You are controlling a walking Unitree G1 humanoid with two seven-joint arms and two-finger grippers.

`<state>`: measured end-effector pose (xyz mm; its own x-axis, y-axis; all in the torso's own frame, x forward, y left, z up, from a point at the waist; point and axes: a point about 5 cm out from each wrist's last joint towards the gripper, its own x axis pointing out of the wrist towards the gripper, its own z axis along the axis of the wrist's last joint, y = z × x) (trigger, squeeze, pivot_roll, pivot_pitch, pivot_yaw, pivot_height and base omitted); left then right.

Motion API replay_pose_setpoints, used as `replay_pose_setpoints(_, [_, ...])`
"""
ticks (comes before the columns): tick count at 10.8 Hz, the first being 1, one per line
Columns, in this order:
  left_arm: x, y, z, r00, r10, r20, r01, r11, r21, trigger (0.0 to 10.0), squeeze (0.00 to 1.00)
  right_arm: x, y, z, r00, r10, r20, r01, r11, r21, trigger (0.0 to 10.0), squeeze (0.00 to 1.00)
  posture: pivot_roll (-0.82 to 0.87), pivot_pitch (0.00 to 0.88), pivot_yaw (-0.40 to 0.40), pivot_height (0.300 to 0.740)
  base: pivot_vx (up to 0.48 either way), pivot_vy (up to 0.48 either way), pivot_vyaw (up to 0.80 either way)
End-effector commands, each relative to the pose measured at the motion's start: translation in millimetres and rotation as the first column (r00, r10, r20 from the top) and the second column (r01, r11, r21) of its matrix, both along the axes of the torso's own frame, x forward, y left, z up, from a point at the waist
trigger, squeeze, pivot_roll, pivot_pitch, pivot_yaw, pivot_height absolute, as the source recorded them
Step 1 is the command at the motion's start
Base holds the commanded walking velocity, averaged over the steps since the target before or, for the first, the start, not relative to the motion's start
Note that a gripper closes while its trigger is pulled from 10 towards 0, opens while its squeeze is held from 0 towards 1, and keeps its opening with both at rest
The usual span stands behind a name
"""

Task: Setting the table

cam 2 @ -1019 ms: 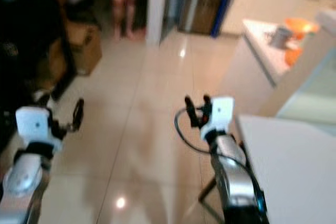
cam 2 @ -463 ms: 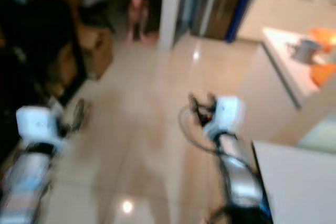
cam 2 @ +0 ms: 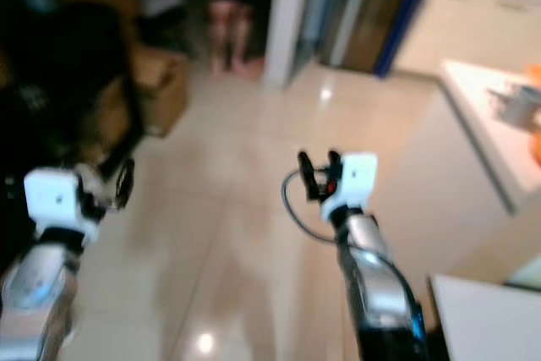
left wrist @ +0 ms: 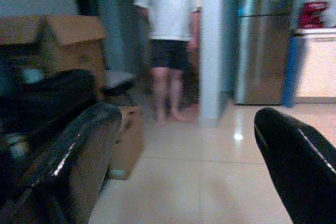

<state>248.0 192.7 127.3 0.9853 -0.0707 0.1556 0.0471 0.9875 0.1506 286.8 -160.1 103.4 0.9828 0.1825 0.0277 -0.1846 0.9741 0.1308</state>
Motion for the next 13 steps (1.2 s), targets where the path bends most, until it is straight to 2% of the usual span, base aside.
replay_pose_setpoints(1, [2.0, 4.2, 3.2, 1.000, 0.002, 0.005, -0.002, 1.000, 0.013, 10.0, 0.00, 4.8, -0.3, 7.6, 1.000, -0.004, 0.027, 0.004, 1.000, 0.002, 10.0, 0.00, 0.09, 0.000, -0.068, 0.740, 0.398, 0.000, 0.00])
replay_pose_setpoints(8, [5.8, -0.9, 3.0, 1.000, -0.027, -0.004, 0.028, 0.999, 0.021, 10.0, 0.00, 4.9, 1.3, 3.6, 0.999, -0.039, 0.019, 0.039, 0.999, 0.035, 10.0, 0.00, 0.09, 0.000, -0.050, 0.740, 0.399, 0.000, 0.00])
replay_pose_setpoints(9, [5.2, 4.2, 2.1, 1.000, -0.014, -0.007, 0.014, 1.000, 0.021, 10.0, 0.00, 4.2, 3.3, 4.4, 0.999, -0.037, 0.020, 0.036, 0.999, 0.038, 10.0, 0.00, 0.08, 0.000, -0.051, 0.740, 0.398, 0.000, 0.00])
replay_pose_setpoints(11, [6.9, 4.1, 3.2, 1.000, -0.006, -0.001, 0.006, 1.000, 0.017, 10.0, 0.00, 7.4, -5.2, 6.7, 0.998, -0.052, 0.020, 0.051, 0.998, 0.038, 10.0, 0.00, 0.09, 0.000, -0.062, 0.740, 0.399, 0.000, 0.00])
replay_pose_setpoints(13, [2.9, 2.8, 3.2, 1.000, -0.011, -0.004, 0.011, 1.000, 0.023, 10.0, 0.00, 9.4, -0.5, 6.7, 0.999, -0.047, 0.018, 0.046, 0.998, 0.049, 10.0, 0.00, 0.10, 0.000, -0.061, 0.740, 0.401, 0.000, 0.00])
